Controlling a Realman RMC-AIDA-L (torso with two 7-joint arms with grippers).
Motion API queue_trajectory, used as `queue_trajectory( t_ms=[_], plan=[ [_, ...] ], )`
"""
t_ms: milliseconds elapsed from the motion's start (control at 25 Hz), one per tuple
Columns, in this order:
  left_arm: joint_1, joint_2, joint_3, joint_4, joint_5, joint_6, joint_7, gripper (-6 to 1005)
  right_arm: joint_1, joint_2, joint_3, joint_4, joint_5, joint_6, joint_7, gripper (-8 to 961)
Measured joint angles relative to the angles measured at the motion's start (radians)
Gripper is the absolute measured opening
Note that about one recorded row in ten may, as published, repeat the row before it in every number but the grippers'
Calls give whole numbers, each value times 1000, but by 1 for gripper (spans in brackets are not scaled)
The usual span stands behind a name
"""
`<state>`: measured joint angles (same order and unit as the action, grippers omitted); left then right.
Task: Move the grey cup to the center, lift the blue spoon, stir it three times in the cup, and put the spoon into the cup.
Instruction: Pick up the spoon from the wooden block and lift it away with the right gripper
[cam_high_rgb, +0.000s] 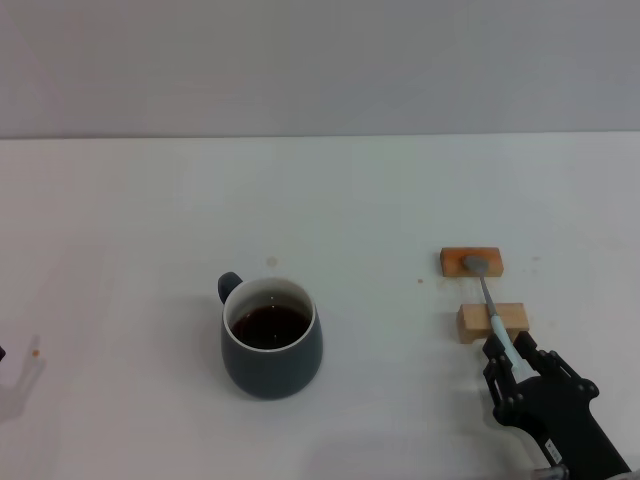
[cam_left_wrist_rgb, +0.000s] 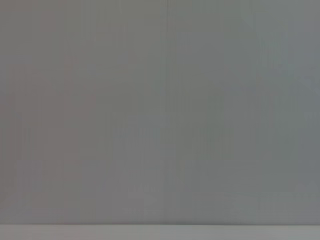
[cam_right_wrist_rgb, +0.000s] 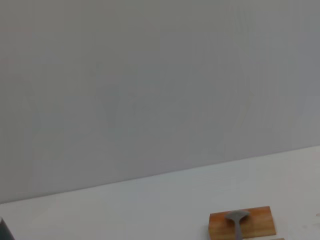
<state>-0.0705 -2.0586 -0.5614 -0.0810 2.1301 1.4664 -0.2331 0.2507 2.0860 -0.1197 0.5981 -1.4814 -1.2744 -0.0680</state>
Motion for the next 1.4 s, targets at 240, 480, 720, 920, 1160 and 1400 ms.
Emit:
queue_trajectory(
  t_ms=[240,480,720,920,1160,1400],
  plan=[
    [0,0,0,1,-2,0,0,859,6,1,1,-1,1,14,1,354],
    [-2,0,0,1,-4,0,0,859,11,0,2,0,2,17,1,352],
    [-2,0,0,1,-5,0,0,859,6,1,10,-3,6,19,1,350],
    [-2,0,0,2,-6,-4,0,859,2,0,31,-2,6,40,1,293],
    [-6,0,0,3,-6,-7,0,860,10,-1,24,-9,0,43,-11,166],
    [-10,0,0,3,-6,-7,0,860,10,-8,27,46,-18,-12,-102,166]
  ],
)
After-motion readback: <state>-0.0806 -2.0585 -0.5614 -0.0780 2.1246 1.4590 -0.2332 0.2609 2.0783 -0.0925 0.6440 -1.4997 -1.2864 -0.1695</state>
